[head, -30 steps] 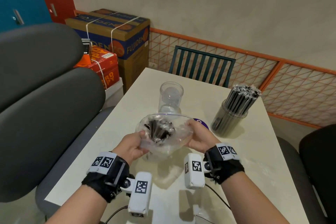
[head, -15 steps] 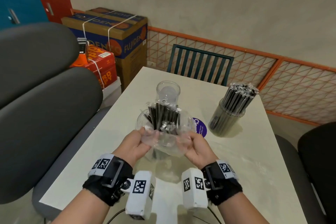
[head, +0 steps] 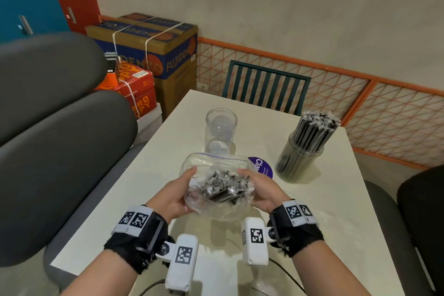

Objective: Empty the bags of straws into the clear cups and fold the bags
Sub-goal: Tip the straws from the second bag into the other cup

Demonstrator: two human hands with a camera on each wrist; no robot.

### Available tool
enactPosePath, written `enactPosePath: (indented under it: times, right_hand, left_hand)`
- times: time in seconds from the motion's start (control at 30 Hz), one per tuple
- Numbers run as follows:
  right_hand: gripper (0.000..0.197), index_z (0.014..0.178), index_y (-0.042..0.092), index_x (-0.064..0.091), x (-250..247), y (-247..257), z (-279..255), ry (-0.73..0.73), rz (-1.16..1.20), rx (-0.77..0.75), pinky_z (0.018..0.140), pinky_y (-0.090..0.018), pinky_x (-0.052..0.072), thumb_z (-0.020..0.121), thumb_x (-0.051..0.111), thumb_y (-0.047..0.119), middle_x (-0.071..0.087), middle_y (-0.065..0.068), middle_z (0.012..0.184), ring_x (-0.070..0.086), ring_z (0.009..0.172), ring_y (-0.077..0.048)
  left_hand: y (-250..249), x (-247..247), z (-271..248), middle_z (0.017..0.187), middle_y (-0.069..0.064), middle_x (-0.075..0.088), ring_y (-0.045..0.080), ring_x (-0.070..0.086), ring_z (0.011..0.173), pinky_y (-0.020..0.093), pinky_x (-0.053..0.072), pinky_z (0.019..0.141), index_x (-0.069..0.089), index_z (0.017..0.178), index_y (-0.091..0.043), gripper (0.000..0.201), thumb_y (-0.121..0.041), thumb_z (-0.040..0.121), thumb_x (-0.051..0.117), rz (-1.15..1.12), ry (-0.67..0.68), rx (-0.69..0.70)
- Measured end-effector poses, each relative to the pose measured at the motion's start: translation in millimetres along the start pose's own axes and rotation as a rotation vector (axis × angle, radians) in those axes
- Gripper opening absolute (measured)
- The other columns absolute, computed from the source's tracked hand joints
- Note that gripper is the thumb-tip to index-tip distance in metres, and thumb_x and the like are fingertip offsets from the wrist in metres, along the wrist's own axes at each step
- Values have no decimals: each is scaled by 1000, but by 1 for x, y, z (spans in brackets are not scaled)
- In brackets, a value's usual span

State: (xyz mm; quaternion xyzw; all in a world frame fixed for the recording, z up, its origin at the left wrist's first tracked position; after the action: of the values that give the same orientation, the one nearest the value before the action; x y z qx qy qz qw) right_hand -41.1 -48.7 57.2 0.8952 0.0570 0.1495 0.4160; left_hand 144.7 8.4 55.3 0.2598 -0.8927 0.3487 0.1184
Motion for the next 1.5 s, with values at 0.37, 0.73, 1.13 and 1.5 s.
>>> enactPosePath:
  times: [0.37, 0.73, 1.13, 1.5]
  right_hand:
    - [40, 122, 2, 58, 3, 31, -9, 169, 232, -188, 79, -39, 59, 96, 49, 31, 70, -17, 109, 69, 97, -26]
    - [58, 115, -11, 56, 18, 62, -22, 178, -138, -381, 77, -33, 57, 72, 77, 23, 62, -23, 109, 63, 96, -29]
    - [23, 101, 23, 56, 59, 113, -23, 309, -410, -442, 67, -14, 53, 87, 61, 5, 68, 5, 94, 69, 78, -2]
    - [44, 125, 3, 55, 96, 171, 4, 134, -577, -610, 95, -31, 51, 82, 67, 2, 66, -13, 119, 65, 109, -21]
  left_hand:
    - [-15, 8, -34, 121, 26, 61, 37, 63, 105, 51, 50, 91, 67, 111, 2, 54, -40, 77, 60, -121, 362, 86]
    - [-26, 32, -47, 114, 24, 65, 36, 66, 97, 46, 51, 90, 72, 104, -3, 77, -70, 78, 43, -54, 386, 88]
    - [-80, 16, -43, 130, 14, 59, 30, 55, 120, 49, 40, 101, 61, 125, -20, 73, -71, 80, 32, 122, 626, 252]
    - [-174, 44, -12, 95, -14, 73, -2, 67, 90, 12, 51, 74, 59, 110, -23, 24, -28, 91, 45, 762, 629, 576]
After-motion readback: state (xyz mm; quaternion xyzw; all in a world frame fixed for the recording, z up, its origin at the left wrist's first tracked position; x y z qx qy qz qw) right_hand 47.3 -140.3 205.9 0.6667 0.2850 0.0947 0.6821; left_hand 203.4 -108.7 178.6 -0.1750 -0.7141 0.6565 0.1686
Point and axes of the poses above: each hand's wrist, its own z-axis towards the middle knuckle, its own x-axis out of the palm, y = z × x, the point moved 2 cm from there along z, towards the middle knuckle
